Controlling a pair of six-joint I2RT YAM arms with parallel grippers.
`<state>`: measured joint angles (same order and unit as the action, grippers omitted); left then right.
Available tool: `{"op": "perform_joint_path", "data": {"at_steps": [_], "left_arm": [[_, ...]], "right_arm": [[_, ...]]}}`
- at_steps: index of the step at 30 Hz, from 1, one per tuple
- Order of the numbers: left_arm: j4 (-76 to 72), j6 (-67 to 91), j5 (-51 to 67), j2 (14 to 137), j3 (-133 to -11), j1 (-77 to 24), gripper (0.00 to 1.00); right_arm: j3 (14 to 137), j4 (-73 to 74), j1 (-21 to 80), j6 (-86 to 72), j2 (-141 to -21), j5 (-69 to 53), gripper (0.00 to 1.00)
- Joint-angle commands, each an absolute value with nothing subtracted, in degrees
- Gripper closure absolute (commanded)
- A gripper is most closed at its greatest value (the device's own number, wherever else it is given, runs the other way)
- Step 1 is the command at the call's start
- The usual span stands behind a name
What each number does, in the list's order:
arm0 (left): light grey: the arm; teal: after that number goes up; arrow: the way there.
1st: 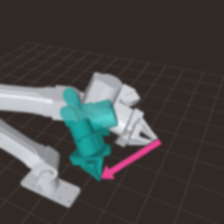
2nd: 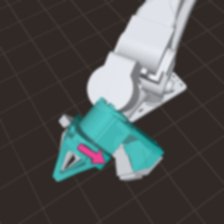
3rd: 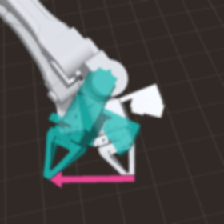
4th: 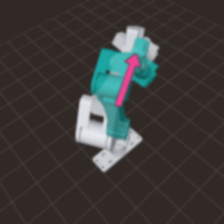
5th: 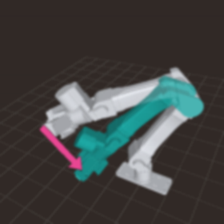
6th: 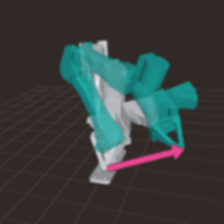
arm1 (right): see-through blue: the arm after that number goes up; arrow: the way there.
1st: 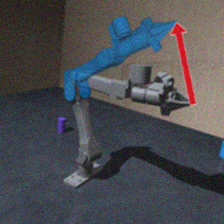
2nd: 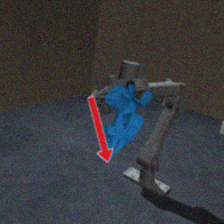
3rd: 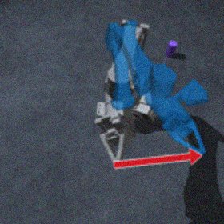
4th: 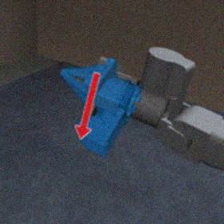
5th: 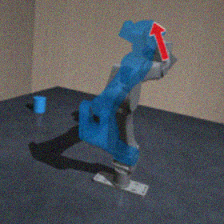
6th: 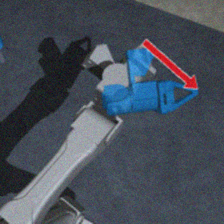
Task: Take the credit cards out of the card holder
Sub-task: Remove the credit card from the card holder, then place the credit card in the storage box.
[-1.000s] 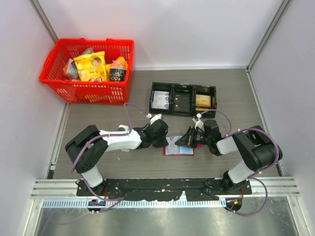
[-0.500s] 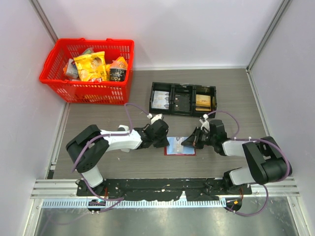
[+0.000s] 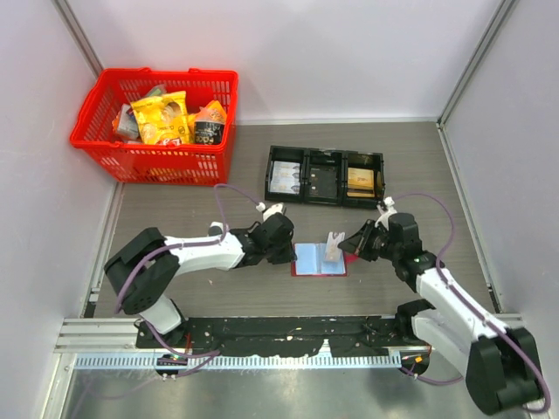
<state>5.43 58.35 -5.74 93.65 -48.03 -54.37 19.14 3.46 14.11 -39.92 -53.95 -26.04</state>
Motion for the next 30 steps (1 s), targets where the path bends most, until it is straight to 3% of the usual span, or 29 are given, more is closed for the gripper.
{"op": "perform_joint_path", "data": {"at_steps": [1,4,7,11,22,26,30], "left_arm": [[4.6,58.4,-6.3,86.2,-47.9,-54.6,0.81],[1.2,58.8,-6.2,81.8,-46.9,-54.6,0.63],[-5.3,61.3,-5.0,77.2,-44.1,-54.6,0.36],[-15.1,64.1,-2.5,72.9,-40.3,-54.6,0.19],[-39.5,73.6,3.8,77.8,-37.8,-57.1,0.19],[-46.3,75.2,2.6,81.0,-39.2,-58.6,0.23],[-48.3,77.2,0.5,83.1,-40.0,-59.3,0.34]], "right_arm": [[18.9,3.2,14.0,-48.0,-42.2,-21.9,0.99],[16.2,-2.5,14.0,-54.8,-35.5,-20.0,0.99],[13.5,-7.1,14.0,-59.5,-28.3,-18.3,0.99],[10.7,-12.6,14.1,-65.6,-22.8,-16.3,0.99],[8.5,-20.9,14.3,-73.5,-18.4,-14.0,0.99],[8.1,-23.0,14.6,-75.2,-18.7,-14.3,0.99],[7.9,-23.8,14.8,-75.5,-18.0,-14.0,0.99]]}}
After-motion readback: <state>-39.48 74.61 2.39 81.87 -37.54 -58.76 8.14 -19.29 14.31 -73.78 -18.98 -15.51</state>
